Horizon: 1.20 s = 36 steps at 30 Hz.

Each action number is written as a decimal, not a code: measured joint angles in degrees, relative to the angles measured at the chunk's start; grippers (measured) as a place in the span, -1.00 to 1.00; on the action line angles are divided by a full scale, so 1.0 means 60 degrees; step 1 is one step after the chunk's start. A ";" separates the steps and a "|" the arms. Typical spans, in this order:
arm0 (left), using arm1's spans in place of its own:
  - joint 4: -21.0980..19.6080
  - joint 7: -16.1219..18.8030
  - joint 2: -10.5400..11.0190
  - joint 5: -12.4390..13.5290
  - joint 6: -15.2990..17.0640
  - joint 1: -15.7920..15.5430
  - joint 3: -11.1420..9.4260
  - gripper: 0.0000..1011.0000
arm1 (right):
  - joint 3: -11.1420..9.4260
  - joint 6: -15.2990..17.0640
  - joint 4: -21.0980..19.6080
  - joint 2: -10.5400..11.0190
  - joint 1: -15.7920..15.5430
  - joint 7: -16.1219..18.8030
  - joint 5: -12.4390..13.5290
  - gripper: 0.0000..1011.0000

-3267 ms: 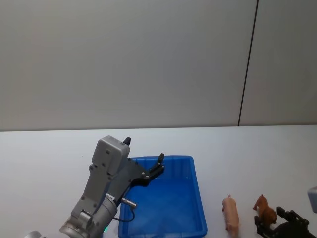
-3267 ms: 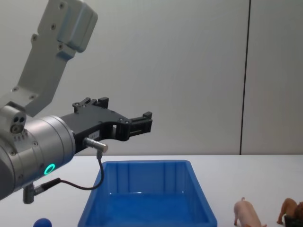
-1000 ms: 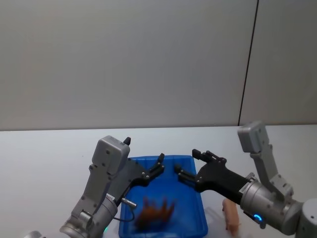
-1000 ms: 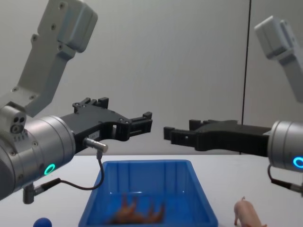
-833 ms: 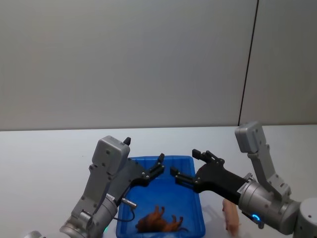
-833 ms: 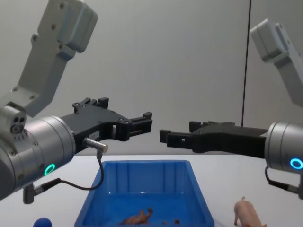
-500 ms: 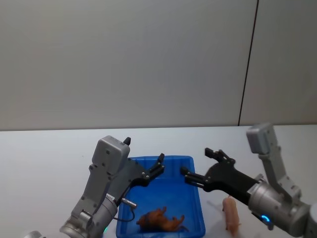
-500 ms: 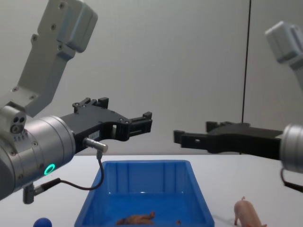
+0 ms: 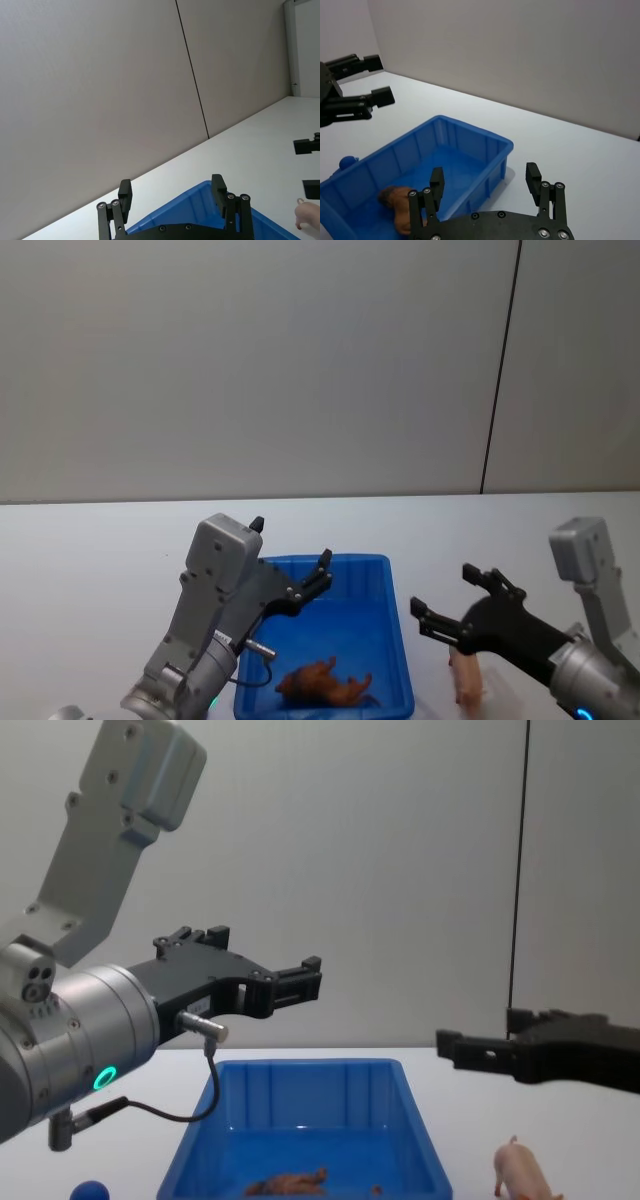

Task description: Pick up the two dolls from the table and place them into the box.

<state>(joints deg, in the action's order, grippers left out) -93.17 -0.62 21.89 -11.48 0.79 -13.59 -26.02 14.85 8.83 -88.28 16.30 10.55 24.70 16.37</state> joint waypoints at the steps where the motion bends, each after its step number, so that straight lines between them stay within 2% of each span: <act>1: 0.0000 0.0000 0.0000 0.0000 0.0000 0.0000 0.0000 0.98 | 0.0000 0.0000 0.0000 0.0000 0.0000 0.0000 0.0000 0.98; 10: 0.0000 0.0000 0.0000 0.0000 0.0000 0.0000 0.0000 0.98 | -0.0060 0.0294 -0.0404 0.0346 -0.0594 -0.0315 0.0115 0.98; 18: 0.0000 0.0000 0.0000 0.0000 0.0000 0.0000 0.0000 0.98 | -0.0058 0.0511 -0.0442 0.0446 -0.0818 -0.0523 0.0132 0.98; 35: 0.0000 0.0000 0.0000 0.0000 0.0000 0.0000 0.0000 0.98 | 0.0068 0.0925 0.0294 0.0356 -0.0824 -0.0786 -0.0017 0.98; 36: 0.0000 0.0000 0.0000 0.0000 0.0000 0.0000 0.0000 0.98 | 0.0078 0.0943 0.0365 0.0340 -0.0809 -0.0799 -0.0033 0.94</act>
<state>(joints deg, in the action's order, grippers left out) -93.17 -0.62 21.89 -11.49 0.79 -13.59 -26.03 15.31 14.48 -86.09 18.34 5.69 19.91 16.17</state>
